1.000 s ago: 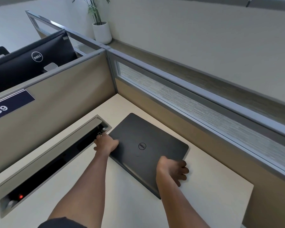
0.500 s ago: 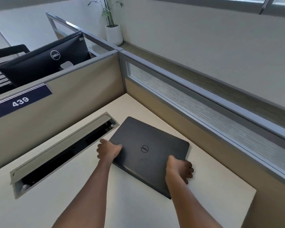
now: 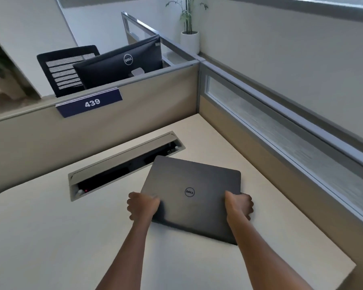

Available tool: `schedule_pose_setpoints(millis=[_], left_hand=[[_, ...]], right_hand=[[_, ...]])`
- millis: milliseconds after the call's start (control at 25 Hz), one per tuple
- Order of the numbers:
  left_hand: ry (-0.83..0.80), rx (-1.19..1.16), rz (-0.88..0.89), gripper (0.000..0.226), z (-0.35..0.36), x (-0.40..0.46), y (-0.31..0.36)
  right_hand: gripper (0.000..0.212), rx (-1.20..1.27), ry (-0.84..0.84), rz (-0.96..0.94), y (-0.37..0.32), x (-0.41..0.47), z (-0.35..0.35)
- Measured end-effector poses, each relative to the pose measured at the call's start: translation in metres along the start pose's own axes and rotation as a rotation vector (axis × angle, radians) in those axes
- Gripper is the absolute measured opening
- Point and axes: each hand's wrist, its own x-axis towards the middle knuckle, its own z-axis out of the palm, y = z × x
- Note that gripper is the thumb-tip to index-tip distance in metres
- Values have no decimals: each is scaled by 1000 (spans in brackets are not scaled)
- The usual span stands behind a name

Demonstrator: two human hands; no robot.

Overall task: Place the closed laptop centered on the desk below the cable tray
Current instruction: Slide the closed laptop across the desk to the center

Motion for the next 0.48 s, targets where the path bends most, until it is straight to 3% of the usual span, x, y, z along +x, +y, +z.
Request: schedule_pose_setpoints(millis=[240,480], left_hand=[[61,-70,-161,64,-48,-9,-77],[124,-104,-259,68,-93,-15,-137]], right_hand=[[24,-102,-194,-183,-2,-40,35],[37,-257,-389,-300,-2,-81,81]])
